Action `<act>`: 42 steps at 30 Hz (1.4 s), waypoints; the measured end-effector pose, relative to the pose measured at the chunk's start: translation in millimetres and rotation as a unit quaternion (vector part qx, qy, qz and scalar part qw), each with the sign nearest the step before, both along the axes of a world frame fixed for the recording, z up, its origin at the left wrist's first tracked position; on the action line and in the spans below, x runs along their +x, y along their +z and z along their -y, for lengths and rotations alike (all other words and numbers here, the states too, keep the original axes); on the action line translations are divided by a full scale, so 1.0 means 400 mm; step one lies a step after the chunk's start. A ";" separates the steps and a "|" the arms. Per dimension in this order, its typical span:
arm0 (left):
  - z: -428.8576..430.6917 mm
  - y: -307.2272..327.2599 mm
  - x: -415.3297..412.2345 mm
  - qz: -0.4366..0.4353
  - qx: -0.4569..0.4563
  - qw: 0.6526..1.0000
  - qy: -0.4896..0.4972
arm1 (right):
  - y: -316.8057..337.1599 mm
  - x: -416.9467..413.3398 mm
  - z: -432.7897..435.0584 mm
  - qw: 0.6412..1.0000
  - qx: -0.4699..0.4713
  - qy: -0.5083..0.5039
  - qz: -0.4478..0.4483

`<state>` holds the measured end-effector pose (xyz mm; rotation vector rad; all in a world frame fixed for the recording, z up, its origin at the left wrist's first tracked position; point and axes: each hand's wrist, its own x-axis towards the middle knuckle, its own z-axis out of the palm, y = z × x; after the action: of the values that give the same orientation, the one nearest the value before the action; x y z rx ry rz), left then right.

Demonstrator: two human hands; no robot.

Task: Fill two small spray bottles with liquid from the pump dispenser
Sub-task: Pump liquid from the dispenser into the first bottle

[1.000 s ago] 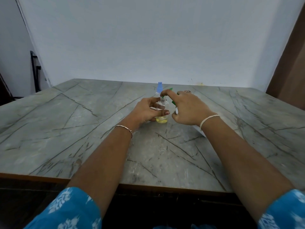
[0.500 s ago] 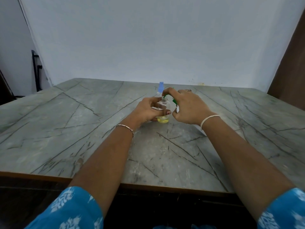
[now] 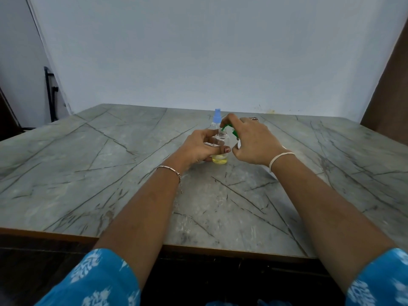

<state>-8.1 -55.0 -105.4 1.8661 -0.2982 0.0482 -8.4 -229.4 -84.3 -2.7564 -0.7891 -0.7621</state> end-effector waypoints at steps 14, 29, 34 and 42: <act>0.002 0.006 -0.009 -0.003 0.003 1.000 0.005 | -0.003 -0.009 0.014 1.000 -0.002 0.000 -0.009; 0.006 0.006 -0.012 0.005 0.011 1.000 0.014 | -0.006 -0.013 0.010 1.000 0.000 -0.012 -0.003; 0.008 0.005 -0.011 0.013 0.011 1.000 0.025 | -0.002 -0.011 0.003 1.000 0.007 -0.015 -0.005; 0.007 0.010 -0.014 0.003 -0.010 1.000 0.016 | -0.003 -0.013 -0.003 1.000 0.010 -0.017 0.003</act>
<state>-13.7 -57.9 -101.6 1.8503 -0.2718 0.0793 -13.4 -228.0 -85.6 -2.7577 -0.7315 -0.7798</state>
